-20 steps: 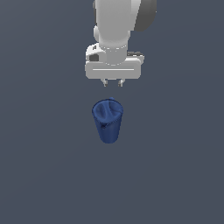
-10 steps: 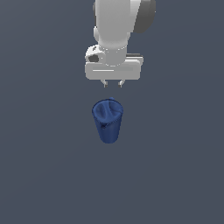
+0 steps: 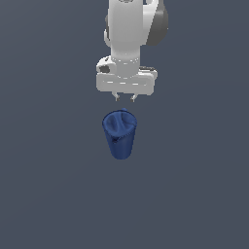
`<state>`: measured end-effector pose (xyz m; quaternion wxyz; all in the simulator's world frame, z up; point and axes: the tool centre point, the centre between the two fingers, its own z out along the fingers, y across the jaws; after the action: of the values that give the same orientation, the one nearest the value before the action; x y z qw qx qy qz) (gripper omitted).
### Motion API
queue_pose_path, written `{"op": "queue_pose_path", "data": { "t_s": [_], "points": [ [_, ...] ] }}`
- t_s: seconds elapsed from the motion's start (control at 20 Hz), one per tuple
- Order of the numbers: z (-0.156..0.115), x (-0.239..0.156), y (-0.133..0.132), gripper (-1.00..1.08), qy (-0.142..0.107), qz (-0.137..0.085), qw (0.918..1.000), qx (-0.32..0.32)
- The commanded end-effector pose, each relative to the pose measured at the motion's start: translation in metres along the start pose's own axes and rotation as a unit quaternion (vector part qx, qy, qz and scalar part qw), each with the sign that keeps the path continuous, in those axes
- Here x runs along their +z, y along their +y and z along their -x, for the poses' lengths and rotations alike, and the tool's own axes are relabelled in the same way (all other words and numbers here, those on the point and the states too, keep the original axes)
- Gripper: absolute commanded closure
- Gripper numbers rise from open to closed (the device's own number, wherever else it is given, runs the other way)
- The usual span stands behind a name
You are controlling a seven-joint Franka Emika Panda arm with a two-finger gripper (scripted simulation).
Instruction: Pick up the object and move it to a goal position.
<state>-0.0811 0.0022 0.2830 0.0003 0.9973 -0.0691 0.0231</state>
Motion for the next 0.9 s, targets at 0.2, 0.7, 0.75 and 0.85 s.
{"op": "queue_pose_path", "data": {
  "t_s": [0.2,0.7,0.75,0.85],
  "points": [
    [0.005,0.021,0.001,-0.20,0.037,-0.003,0.9979,0.052],
    [0.018,0.048,0.002,-0.20,0.090,-0.017,0.9876,0.127],
    [0.020,0.050,0.002,-0.20,0.094,-0.019,0.9865,0.133],
    [0.022,0.053,0.002,-0.20,0.101,-0.022,0.9844,0.143]
  ]
}}
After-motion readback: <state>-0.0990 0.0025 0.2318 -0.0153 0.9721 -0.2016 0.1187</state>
